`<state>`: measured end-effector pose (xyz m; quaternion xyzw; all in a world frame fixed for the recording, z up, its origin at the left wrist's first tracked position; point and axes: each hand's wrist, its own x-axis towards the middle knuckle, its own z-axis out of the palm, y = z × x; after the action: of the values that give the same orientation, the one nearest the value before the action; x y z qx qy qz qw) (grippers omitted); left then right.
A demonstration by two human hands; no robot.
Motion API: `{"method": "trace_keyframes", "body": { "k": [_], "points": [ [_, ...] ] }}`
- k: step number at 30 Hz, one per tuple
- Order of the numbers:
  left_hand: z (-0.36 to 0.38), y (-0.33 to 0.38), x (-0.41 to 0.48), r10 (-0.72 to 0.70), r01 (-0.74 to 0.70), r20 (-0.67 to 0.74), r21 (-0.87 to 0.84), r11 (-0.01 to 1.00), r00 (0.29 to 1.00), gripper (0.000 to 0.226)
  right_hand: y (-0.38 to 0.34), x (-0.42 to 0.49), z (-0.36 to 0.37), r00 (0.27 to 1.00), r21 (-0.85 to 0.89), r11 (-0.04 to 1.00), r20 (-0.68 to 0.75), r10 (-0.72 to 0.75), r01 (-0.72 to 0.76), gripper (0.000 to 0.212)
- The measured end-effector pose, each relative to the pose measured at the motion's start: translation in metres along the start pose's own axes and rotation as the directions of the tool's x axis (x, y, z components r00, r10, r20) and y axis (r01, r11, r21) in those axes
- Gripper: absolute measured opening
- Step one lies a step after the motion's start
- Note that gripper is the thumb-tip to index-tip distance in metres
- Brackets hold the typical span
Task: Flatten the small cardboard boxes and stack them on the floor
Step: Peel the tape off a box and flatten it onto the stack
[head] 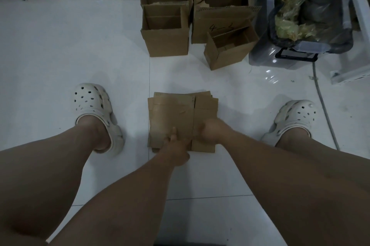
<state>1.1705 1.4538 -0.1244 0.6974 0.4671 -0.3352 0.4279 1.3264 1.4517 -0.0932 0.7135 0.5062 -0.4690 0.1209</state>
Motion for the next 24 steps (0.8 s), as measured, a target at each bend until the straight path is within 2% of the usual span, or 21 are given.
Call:
{"method": "trace_keyframes", "body": {
  "k": [1,3,7,10,13,15,17,18,20,22,24],
  "points": [
    [-0.004,0.004,-0.001,-0.003,0.003,0.003,0.003,1.0,1.0,0.064,-0.002,0.007,-0.012,0.992,-0.017,0.999,-0.124,0.036,-0.039,0.014],
    [-0.013,0.012,-0.003,0.005,-0.006,-0.058,-0.016,1.0,0.998,0.053,-0.009,0.021,-0.043,0.939,-0.024,0.992,-0.328,0.106,-0.121,0.028],
    [-0.021,0.028,-0.013,-0.027,-0.017,-0.285,-0.151,0.988,0.958,0.041,-0.018,0.045,-0.121,0.848,-0.154,0.974,-0.527,0.062,-0.167,0.035],
    [-0.02,0.035,-0.016,-0.006,-0.064,-0.37,-0.176,0.982,0.929,0.038,-0.014,0.063,-0.157,0.848,-0.185,0.973,-0.529,0.018,-0.137,0.035],
    [-0.022,0.039,-0.015,0.013,-0.116,-0.418,-0.222,0.968,0.908,0.037,-0.007,0.072,-0.168,0.92,-0.24,0.961,-0.39,0.032,-0.135,0.042],
    [-0.026,0.044,-0.015,0.007,-0.159,-0.447,-0.304,0.939,0.895,0.033,-0.005,0.072,-0.162,0.934,-0.303,0.949,-0.355,-0.033,-0.082,0.045],
    [-0.033,0.049,-0.015,-0.007,-0.195,-0.467,-0.382,0.903,0.884,0.033,-0.005,0.066,-0.153,0.924,-0.188,0.981,-0.381,-0.028,-0.048,0.05],
    [-0.038,0.052,-0.015,-0.012,-0.211,-0.48,-0.408,0.888,0.877,0.035,-0.005,0.061,-0.149,0.899,-0.121,0.992,-0.437,-0.015,-0.042,0.051],
    [-0.051,0.056,-0.016,-0.009,-0.25,-0.532,-0.413,0.876,0.847,0.038,-0.01,0.052,-0.143,0.782,-0.039,0.999,-0.623,-0.016,-0.011,0.046],
    [-0.064,0.059,-0.017,0.017,-0.303,-0.584,-0.395,0.867,0.811,0.038,-0.019,0.036,-0.141,0.604,0.117,0.992,-0.794,0.063,0.051,0.037],
    [-0.073,0.06,-0.017,0.028,-0.369,-0.611,-0.44,0.819,0.791,0.034,-0.029,0.015,-0.142,0.436,0.278,0.951,-0.879,0.193,0.138,0.028]
  ]
}}
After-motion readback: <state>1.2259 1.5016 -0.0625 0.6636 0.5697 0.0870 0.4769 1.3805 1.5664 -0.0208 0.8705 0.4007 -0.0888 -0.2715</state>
